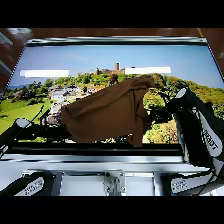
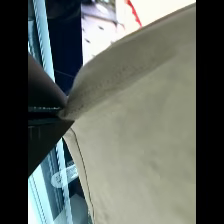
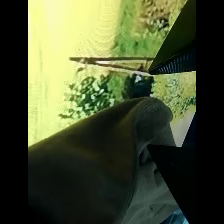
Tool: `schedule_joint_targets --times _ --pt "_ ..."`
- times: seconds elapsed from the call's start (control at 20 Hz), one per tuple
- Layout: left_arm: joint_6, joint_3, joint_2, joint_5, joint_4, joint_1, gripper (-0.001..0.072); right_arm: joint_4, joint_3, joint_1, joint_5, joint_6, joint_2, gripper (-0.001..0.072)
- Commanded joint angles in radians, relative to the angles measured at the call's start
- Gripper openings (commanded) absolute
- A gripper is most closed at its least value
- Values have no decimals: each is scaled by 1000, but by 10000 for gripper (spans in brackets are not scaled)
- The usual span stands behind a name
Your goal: Fold the shirts.
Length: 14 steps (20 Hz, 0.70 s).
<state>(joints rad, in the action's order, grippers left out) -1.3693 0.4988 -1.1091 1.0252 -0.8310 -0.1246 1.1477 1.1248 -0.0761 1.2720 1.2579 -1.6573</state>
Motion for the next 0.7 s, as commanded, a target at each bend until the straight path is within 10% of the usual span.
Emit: schedule_joint_targets --times 0.0,0.1,0.25,0.65 --pt "0 5 34 4 2 -2 46 13 -18 25 -61 22 -6 544" --pt "0 22 34 4 2 -2 46 0 -18 51 -78 24 -8 525" --pt "10 67 35 4 1 -2 45 -3 -18 79 -54 30 -7 60" --pt "25 364 255 36 -117 -2 44 -25 52 78 -9 -17 342 55"
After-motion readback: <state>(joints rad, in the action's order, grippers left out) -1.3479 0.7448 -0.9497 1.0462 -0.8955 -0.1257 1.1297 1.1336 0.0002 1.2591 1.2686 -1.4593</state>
